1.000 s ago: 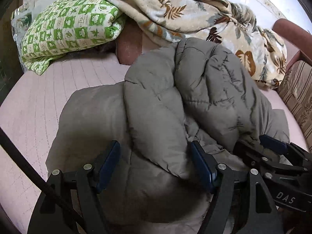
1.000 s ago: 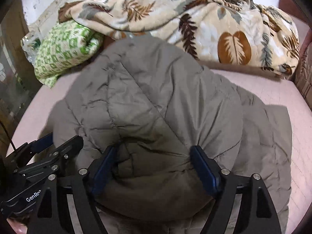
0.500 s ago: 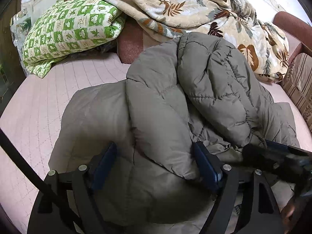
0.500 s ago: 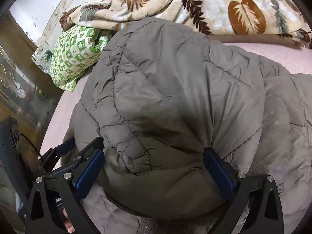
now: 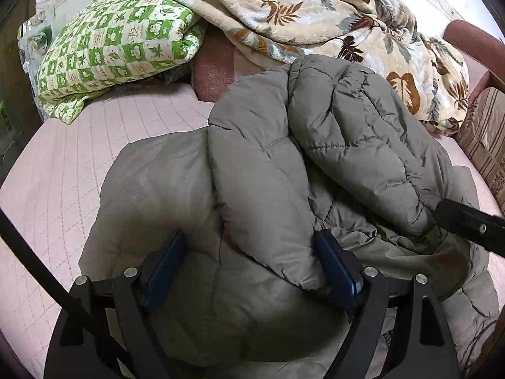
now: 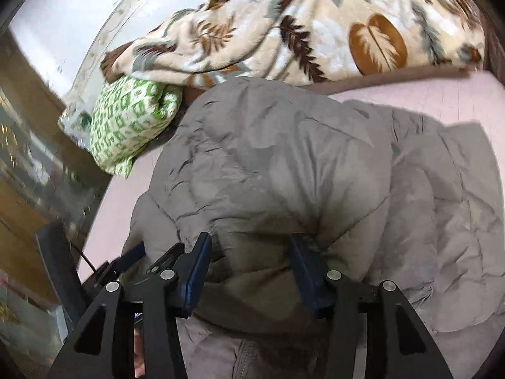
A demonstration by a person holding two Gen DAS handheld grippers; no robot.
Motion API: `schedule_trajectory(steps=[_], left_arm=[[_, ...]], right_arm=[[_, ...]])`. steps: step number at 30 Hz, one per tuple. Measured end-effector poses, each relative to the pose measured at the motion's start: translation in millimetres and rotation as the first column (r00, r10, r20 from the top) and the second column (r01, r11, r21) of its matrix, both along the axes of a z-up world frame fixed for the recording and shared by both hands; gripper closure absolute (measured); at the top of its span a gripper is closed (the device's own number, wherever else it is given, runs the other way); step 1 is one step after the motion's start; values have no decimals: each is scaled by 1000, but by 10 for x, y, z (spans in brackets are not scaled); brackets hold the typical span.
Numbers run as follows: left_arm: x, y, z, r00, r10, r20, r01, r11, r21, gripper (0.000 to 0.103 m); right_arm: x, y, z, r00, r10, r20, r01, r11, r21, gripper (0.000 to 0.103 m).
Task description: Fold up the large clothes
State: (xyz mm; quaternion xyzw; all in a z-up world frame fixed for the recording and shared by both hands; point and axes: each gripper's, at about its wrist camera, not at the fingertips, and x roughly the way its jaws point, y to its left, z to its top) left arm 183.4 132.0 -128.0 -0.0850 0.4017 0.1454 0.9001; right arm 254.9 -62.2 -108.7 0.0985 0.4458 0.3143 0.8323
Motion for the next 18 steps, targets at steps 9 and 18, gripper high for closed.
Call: schedule_trajectory(steps=[9, 18], left_arm=[[12, -78, -29, 1000, -4, -17, 5, 998, 62, 18], [-53, -112, 59, 1000, -1, 22, -1, 997, 73, 18]], right_arm=[[-102, 278, -344, 999, 33, 25, -25, 964, -266, 48], [-79, 220, -300, 998, 59, 35, -49, 970, -240, 46]])
